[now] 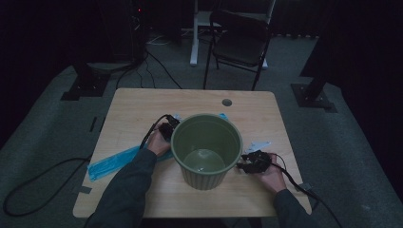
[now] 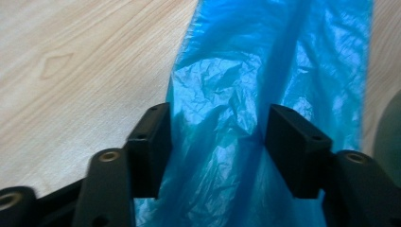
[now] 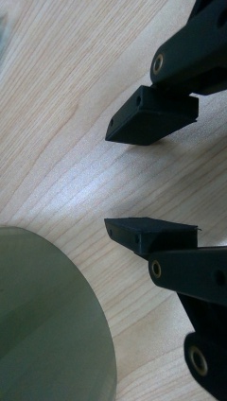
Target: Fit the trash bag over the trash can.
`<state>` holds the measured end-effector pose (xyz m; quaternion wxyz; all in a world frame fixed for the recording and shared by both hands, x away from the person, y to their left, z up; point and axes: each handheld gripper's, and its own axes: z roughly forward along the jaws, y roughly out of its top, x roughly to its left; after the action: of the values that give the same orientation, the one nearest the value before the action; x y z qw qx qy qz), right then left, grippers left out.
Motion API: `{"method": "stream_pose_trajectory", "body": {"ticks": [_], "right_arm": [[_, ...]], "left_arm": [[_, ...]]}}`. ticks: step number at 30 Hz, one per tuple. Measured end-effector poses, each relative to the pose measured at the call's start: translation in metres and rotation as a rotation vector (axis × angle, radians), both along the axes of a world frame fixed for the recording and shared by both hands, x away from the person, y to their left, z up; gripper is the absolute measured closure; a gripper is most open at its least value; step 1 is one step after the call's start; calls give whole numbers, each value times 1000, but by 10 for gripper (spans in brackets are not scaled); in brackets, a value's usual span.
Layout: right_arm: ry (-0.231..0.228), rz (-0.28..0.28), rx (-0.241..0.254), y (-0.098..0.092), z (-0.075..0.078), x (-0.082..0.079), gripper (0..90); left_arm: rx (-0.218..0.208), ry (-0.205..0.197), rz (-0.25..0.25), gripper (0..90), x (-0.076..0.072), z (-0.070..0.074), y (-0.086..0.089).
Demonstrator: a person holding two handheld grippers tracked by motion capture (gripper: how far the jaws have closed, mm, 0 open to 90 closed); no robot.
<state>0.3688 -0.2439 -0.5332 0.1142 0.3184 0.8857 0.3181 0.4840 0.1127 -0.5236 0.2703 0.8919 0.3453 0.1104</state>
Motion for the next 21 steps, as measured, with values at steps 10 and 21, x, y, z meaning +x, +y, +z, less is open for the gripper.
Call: {"method": "stream_pose_trajectory", "body": {"ticks": [10, 21], "right_arm": [[1, -1, 1, 0, 0, 0, 520], [-2, 1, 6, -1, 0, 0, 528]], "left_arm": [[-1, 18, -35, 869, -8, 2, 6], [-83, 13, -35, 895, -21, 17, 37]]}}
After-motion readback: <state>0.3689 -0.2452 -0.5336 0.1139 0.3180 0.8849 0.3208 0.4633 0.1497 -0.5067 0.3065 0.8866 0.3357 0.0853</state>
